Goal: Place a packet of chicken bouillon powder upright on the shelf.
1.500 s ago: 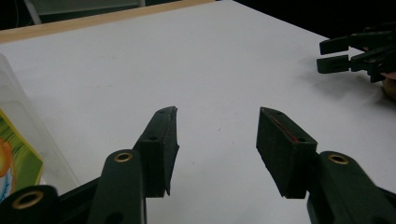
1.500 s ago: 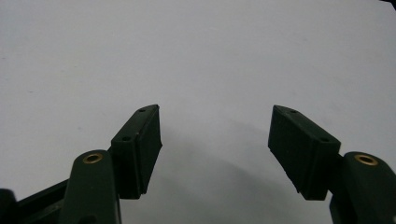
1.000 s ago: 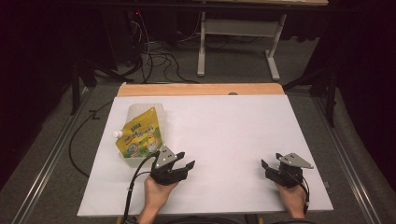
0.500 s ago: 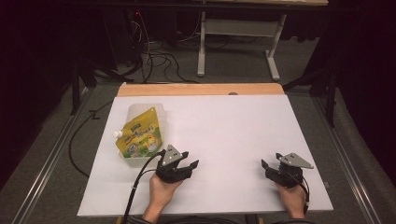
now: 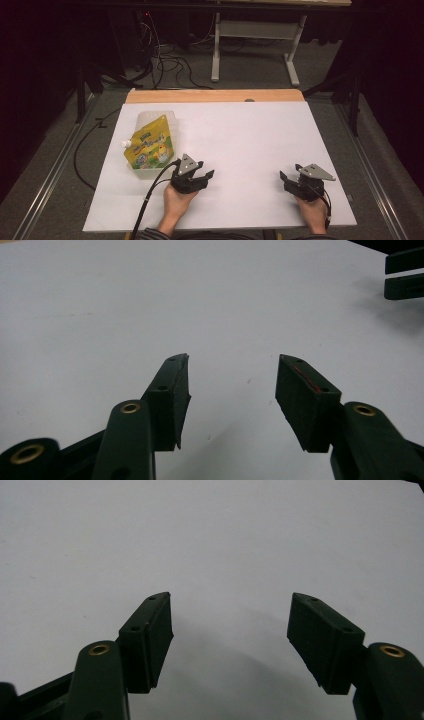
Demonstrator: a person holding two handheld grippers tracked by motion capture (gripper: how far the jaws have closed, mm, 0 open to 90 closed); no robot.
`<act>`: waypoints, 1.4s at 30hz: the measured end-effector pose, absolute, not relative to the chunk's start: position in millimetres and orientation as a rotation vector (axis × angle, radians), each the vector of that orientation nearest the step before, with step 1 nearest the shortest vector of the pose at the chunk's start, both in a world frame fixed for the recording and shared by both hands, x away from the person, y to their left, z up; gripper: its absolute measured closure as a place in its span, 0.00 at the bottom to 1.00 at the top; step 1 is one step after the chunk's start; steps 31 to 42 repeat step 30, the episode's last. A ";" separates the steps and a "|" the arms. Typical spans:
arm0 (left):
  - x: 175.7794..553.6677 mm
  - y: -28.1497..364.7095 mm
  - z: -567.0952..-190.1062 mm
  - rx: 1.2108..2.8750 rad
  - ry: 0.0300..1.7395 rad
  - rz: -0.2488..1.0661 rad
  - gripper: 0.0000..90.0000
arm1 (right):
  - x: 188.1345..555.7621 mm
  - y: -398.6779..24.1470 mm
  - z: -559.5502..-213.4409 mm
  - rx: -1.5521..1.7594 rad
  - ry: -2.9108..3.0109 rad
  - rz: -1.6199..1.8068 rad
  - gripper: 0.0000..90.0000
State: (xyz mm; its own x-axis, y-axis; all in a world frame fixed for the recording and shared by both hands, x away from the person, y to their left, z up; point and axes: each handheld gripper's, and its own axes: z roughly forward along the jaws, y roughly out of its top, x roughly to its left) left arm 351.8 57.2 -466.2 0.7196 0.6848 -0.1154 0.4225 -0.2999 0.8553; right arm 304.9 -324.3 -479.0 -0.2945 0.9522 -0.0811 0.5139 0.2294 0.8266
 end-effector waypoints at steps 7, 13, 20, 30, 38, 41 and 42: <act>355.0 54.3 -471.7 1.948 0.858 0.349 0.53 | 304.9 -324.1 -479.0 1.345 1.906 0.941 0.39; 357.5 51.0 -476.4 1.948 0.859 0.340 0.52 | 304.8 -324.2 -479.1 1.345 1.902 0.943 0.39; 356.5 47.6 -481.5 1.953 0.856 0.382 0.52 | 304.9 -324.1 -479.0 1.342 1.905 0.938 0.39; 354.1 51.4 -481.8 1.907 0.872 0.387 0.49 | 304.8 -323.4 -479.1 1.346 1.904 0.934 0.39; 354.1 51.4 -481.8 1.907 0.872 0.387 0.49 | 304.8 -323.4 -479.1 1.346 1.904 0.934 0.39; 354.1 51.4 -481.8 1.907 0.872 0.387 0.49 | 304.8 -323.4 -479.1 1.346 1.904 0.934 0.39; 354.1 51.4 -481.8 1.907 0.872 0.387 0.49 | 304.8 -323.4 -479.1 1.346 1.904 0.934 0.39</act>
